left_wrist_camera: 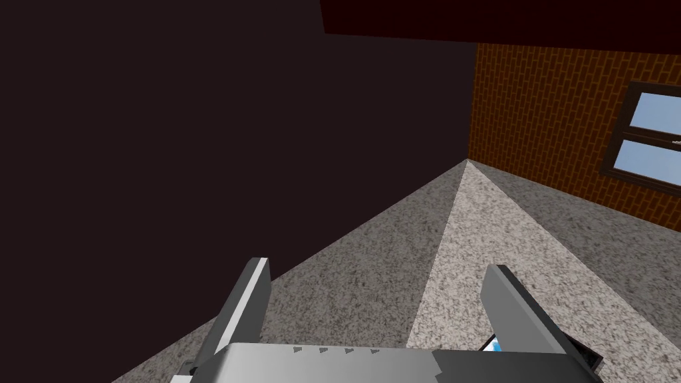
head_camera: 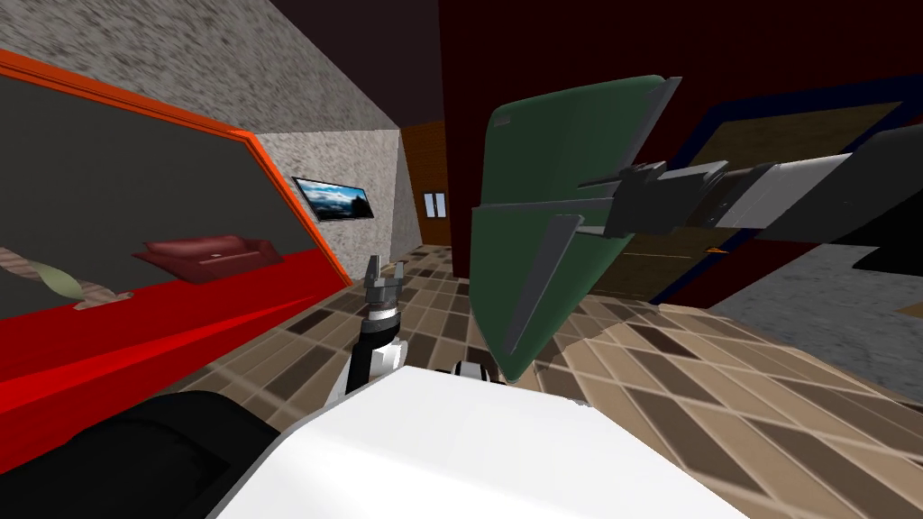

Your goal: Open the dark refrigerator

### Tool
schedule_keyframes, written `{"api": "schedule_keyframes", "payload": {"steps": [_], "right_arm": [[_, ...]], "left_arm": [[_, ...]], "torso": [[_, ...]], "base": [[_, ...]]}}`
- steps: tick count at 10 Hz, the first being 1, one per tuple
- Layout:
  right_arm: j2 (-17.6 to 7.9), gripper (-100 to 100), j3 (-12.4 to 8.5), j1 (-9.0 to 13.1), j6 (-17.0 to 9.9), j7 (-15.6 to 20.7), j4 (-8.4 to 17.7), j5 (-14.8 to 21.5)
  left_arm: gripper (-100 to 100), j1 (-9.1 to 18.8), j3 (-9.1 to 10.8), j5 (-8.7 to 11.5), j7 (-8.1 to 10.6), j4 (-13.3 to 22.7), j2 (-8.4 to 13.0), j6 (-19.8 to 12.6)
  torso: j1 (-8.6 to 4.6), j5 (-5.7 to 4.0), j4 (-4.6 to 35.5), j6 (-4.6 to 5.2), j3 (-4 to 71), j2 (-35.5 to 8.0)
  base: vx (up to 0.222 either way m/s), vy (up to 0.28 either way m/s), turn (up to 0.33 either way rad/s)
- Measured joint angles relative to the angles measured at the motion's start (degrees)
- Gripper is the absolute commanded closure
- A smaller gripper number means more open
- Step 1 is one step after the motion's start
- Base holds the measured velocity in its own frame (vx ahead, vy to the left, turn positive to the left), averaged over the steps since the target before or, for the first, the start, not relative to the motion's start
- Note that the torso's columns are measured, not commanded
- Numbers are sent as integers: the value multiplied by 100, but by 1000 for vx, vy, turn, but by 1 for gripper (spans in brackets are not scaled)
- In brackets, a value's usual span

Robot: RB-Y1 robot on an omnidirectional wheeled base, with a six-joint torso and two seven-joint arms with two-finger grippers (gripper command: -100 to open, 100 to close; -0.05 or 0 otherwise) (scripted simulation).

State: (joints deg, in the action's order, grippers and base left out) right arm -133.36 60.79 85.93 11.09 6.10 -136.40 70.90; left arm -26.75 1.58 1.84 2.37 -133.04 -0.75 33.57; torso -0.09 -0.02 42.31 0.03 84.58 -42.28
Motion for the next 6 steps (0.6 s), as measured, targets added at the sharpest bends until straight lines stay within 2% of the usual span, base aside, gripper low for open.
{"api": "schedule_keyframes", "payload": {"steps": [2,6], "right_arm": [[231,-100,-189,-122,155,59,274,-125],[565,-100,-530,-347,431,94,648,-235]], "left_arm": [[0,0,0,0,0,0,0,0],[0,0,-1,0,0,0,-1,0]], "torso": [[38,23,17,-7,-7,-17],[63,48,44,-15,-8,-33]], "base": [[-36,-14,-7],[-31,-2,-7]]}}
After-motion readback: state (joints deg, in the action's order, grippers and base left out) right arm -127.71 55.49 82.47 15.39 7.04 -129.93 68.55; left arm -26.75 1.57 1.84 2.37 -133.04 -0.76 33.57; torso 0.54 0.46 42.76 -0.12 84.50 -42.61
